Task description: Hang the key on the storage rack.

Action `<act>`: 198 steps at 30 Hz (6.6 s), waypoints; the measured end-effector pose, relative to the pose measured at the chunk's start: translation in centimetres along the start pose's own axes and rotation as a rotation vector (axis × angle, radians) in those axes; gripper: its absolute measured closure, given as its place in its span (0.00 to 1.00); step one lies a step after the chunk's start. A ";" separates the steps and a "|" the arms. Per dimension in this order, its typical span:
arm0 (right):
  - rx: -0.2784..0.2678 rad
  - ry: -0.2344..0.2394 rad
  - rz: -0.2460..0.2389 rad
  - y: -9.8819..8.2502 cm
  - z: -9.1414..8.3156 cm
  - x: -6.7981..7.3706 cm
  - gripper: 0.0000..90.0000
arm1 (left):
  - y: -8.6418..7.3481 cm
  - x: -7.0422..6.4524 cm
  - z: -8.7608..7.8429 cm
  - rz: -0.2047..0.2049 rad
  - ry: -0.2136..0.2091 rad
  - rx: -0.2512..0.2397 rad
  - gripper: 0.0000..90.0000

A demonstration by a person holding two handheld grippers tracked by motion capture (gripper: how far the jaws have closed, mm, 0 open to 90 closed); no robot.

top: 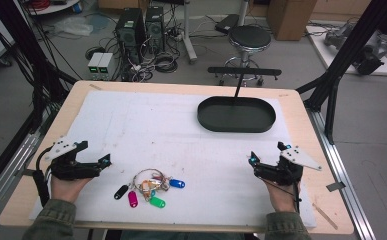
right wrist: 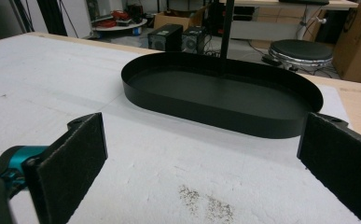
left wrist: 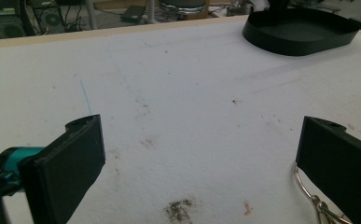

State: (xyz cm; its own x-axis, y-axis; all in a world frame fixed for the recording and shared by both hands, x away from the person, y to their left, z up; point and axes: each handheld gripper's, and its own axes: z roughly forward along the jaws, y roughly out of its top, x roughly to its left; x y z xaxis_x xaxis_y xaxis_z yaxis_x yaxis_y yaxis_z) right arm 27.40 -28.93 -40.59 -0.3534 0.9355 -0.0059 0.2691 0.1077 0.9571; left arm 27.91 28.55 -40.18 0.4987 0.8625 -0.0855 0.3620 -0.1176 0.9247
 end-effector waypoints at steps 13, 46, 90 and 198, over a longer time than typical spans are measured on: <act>0.008 0.009 0.003 0.0 0.1 0.1 0.00 | 0.5 -1.7 0.8 0.047 -0.062 0.040 0.02; 0.022 0.023 -0.013 -0.1 0.3 0.3 0.00 | 0.1 -5.8 3.4 0.169 -0.216 0.176 0.02; 0.038 0.029 -0.018 -0.2 0.5 0.4 0.00 | -1.0 -11.6 5.3 0.385 -0.382 0.322 0.03; 0.053 -0.002 -0.027 -0.2 0.4 0.3 0.01 | 7.8 -6.9 3.5 0.287 -0.523 0.165 0.96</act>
State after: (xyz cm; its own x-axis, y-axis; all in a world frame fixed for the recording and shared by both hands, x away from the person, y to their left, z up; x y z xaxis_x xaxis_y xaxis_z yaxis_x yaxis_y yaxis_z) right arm 27.63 -28.53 -40.87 -0.3597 0.9325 -0.0324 0.3063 0.1508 0.9399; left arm 30.08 19.90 -33.67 0.8992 0.4344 -0.0517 0.2529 -0.4198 0.8717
